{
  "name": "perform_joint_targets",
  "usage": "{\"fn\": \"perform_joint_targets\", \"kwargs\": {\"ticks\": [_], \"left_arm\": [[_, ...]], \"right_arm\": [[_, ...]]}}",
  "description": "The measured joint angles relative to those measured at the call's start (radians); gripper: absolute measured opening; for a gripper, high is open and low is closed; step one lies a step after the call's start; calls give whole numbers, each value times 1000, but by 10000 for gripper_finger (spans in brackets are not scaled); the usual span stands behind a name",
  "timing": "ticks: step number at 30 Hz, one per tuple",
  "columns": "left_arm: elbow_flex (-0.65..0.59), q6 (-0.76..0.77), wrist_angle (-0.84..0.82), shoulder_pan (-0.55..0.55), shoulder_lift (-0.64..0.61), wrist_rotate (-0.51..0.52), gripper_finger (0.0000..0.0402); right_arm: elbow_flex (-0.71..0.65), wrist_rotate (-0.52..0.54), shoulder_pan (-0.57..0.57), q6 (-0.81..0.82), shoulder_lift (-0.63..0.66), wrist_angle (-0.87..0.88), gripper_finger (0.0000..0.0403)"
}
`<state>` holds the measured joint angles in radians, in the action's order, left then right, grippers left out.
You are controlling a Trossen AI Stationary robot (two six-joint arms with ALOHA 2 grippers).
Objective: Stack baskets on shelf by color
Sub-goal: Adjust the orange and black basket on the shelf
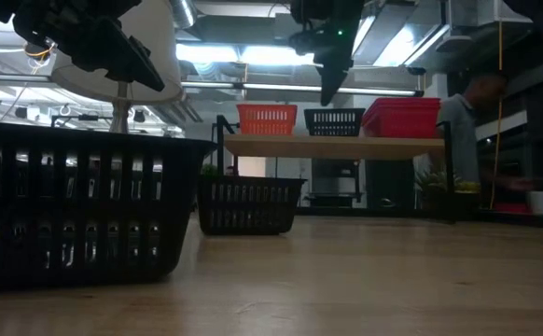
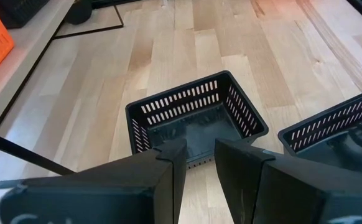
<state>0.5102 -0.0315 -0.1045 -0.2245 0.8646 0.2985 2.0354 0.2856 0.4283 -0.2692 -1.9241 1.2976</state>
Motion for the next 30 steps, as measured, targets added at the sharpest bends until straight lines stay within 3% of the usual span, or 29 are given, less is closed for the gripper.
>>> {"fn": "perform_joint_targets", "kwargs": {"ticks": [10,21,30], "left_arm": [[0,0,0,0,0,0,76],[0,1,0,0,0,0,76],[0,1,0,0,0,0,76]], "right_arm": [[-95,4,0,-3,-4,-77,136],[-97,-76,-20,-4,-4,-52,136],[-97,-78,-41,-4,-4,-29,136]]}}
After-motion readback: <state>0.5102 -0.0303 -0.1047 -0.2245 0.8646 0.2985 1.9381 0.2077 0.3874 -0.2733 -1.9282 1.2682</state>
